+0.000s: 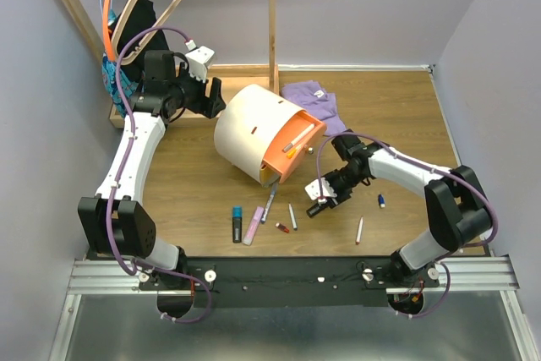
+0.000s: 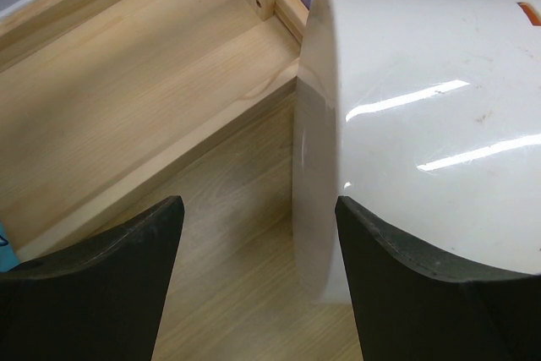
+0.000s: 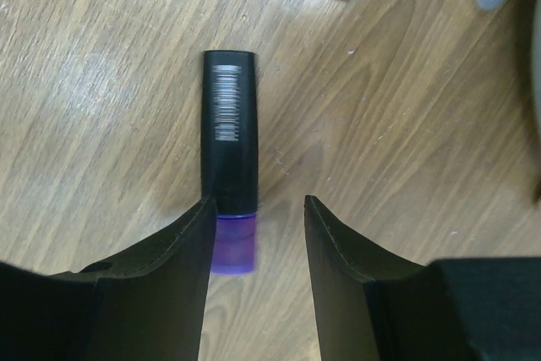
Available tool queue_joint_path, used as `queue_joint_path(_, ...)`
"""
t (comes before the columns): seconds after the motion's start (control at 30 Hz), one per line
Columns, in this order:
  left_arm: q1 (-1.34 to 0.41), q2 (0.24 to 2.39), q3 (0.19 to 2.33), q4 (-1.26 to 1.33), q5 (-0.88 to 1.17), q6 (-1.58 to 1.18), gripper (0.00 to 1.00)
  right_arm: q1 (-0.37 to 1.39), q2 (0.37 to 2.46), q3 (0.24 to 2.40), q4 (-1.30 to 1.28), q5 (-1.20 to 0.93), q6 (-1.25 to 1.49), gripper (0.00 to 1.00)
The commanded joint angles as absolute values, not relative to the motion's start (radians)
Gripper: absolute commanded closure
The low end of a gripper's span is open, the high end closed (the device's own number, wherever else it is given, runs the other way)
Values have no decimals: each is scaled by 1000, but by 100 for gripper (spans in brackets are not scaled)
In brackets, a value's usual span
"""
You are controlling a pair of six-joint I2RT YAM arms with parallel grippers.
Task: Sort the stationery into containers
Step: Pick up the pen from the center of the board.
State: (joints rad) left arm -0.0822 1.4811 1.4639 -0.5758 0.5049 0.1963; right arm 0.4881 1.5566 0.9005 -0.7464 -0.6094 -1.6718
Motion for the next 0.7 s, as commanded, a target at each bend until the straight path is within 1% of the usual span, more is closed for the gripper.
queue_joint_path(0.0,-81,1494,1443,-594,492,199,18,502,1601,902,-726,-563,-1612,48)
queue_joint_path(0.17,-81,1493,1439,-595,489,204,18,506,1598,867,-755,-549,-1614,50)
queue_joint_path(0.27,-81,1491,1436,-592,486,204,18,506,1595,851,-770,-540,-1617,55)
queue_joint_path(0.37,-81,1491,1431,-591,485,206,18,506,1606,856,-793,-538,-1621,69)
queue_joint_path(0.4,-81,1491,1431,-591,485,204,18,506,1606,861,-799,-541,-1620,76)
queue_joint_path(0.5,-81,1489,1434,-594,485,207,18,506,1597,891,-844,-555,-1599,87)
queue_joint_path(0.63,-81,1488,1439,-589,489,206,18,506,1481,946,-928,-560,-1527,90)
queue_joint_path(0.67,-81,1489,1442,-584,491,203,18,503,1412,959,-945,-557,-1517,91)
